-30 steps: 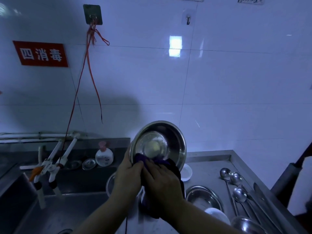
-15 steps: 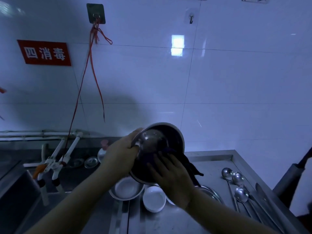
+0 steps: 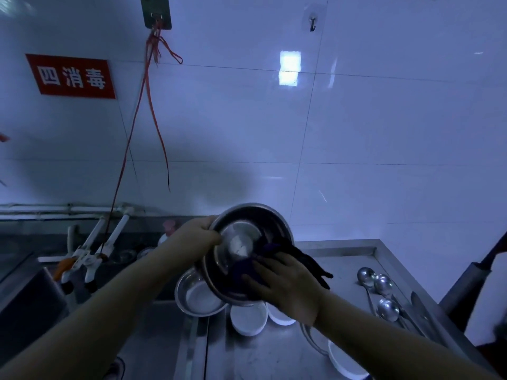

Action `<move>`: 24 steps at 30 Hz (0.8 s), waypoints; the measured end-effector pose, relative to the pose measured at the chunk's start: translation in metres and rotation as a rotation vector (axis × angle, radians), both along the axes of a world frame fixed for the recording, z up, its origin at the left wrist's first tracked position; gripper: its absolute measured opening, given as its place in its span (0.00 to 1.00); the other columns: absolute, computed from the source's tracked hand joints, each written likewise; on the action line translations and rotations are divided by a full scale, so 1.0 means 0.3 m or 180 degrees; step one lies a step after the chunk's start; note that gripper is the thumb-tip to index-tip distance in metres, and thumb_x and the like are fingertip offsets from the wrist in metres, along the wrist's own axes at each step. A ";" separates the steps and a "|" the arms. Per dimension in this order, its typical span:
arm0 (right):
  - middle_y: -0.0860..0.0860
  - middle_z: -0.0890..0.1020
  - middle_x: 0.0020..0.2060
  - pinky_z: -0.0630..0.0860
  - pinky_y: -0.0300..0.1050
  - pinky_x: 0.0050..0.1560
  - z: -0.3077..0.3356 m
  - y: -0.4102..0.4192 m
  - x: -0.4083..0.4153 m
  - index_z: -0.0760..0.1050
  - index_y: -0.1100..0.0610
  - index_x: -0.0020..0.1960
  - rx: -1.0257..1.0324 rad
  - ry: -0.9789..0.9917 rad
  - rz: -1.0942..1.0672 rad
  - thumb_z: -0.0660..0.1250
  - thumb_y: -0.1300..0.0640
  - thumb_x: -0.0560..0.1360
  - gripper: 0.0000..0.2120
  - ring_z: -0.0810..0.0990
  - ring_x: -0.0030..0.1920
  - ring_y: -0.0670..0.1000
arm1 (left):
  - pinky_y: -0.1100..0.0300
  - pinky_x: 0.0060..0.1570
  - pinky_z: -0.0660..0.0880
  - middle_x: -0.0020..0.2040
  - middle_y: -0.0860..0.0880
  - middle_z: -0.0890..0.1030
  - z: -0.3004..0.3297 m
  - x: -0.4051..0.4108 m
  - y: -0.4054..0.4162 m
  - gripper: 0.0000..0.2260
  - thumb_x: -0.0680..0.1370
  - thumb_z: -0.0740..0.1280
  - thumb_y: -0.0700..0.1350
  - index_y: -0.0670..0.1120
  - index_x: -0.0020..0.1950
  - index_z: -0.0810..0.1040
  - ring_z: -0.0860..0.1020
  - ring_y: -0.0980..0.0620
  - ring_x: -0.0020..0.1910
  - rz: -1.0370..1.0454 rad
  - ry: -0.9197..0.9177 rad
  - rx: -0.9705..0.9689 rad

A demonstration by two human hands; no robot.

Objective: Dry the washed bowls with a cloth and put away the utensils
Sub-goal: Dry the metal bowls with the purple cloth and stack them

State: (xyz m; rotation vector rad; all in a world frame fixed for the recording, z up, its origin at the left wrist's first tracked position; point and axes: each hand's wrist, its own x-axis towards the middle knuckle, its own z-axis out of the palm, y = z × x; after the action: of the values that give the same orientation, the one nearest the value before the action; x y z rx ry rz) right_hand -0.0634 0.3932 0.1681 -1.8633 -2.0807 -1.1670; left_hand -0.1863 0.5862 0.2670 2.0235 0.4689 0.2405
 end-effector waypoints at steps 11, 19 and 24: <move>0.55 0.85 0.49 0.79 0.47 0.47 -0.015 0.071 -0.124 0.82 0.56 0.56 0.0941 0.0686 -0.0491 0.54 0.60 0.79 0.18 0.84 0.48 0.53 | 0.64 0.30 0.76 0.38 0.51 0.83 -0.178 -0.004 -0.173 0.20 0.71 0.61 0.28 0.49 0.56 0.75 0.82 0.53 0.36 0.0583 -0.1002 -0.0845; 0.55 0.84 0.49 0.79 0.48 0.50 0.012 -0.031 0.030 0.82 0.53 0.54 0.0074 -0.0135 0.0046 0.64 0.62 0.76 0.12 0.83 0.48 0.54 | 0.44 0.46 0.80 0.46 0.39 0.83 -0.009 -0.016 -0.032 0.23 0.69 0.65 0.32 0.57 0.55 0.79 0.82 0.38 0.44 -0.0242 0.0048 -0.0376; 0.54 0.85 0.43 0.77 0.42 0.40 0.032 0.056 -0.066 0.83 0.54 0.52 0.0812 0.0510 -0.0481 0.55 0.60 0.77 0.17 0.83 0.40 0.52 | 0.67 0.31 0.77 0.45 0.50 0.81 -0.103 -0.016 -0.181 0.23 0.71 0.68 0.32 0.54 0.59 0.73 0.82 0.56 0.39 0.0560 -0.0982 -0.0504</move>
State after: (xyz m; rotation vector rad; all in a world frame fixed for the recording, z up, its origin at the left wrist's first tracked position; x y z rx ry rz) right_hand -0.0832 0.4101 0.1777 -1.9449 -1.6479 -1.2052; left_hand -0.1912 0.5318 0.2362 1.7534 0.4550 0.5953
